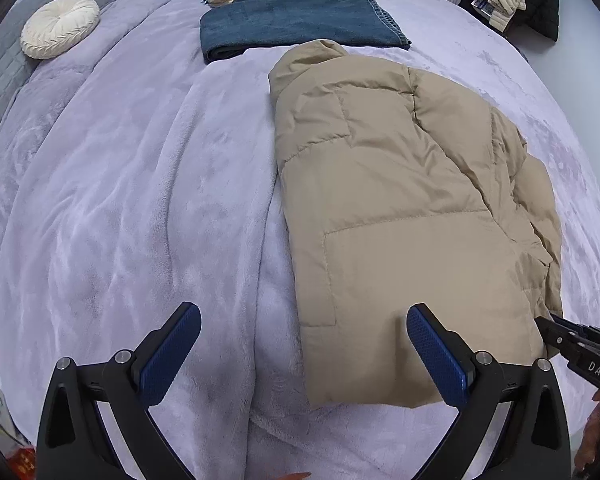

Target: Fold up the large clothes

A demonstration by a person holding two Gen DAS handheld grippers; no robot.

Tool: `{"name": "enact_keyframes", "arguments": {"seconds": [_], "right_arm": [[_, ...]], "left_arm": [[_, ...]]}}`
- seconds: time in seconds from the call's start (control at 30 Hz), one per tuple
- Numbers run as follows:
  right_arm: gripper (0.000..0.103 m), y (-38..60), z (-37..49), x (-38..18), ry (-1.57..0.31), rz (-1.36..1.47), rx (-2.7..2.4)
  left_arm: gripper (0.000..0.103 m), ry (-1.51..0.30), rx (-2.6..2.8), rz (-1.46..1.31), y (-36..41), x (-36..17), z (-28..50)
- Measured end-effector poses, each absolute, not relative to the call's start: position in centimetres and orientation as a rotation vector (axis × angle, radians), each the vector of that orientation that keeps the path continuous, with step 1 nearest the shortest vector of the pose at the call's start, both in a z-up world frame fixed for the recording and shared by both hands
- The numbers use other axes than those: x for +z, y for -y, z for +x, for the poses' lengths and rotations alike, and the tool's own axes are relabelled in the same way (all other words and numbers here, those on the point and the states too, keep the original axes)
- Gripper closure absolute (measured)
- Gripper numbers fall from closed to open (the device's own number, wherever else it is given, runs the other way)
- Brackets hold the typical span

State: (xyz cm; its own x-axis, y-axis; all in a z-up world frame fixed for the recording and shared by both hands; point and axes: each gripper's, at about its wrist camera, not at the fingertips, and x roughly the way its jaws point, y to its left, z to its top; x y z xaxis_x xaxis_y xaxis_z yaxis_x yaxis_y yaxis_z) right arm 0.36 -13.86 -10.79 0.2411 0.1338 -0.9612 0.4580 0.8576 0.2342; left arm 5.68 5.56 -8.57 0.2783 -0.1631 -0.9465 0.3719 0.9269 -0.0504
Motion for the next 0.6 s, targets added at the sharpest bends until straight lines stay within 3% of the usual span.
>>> {"name": "enact_keyframes", "arguments": {"seconds": [0.1, 0.17, 0.6], "right_arm": [[0.071, 13.7, -0.3, -9.6, -1.299, 0.552, -0.248], [0.062, 13.5, -0.5, -8.4, -1.279, 0.542, -0.252], [0.05, 11.9, -2.3, -2.4, -1.188, 0.477, -0.215]], "left_arm": [[0.0, -1.232, -0.379, 0.189, -6.0, -7.7, 4.8], [0.0, -1.225, -0.389, 0.173, -6.2, -6.9, 4.4], [0.0, -1.141, -0.332, 0.148, -6.3, -1.2, 0.1]]}}
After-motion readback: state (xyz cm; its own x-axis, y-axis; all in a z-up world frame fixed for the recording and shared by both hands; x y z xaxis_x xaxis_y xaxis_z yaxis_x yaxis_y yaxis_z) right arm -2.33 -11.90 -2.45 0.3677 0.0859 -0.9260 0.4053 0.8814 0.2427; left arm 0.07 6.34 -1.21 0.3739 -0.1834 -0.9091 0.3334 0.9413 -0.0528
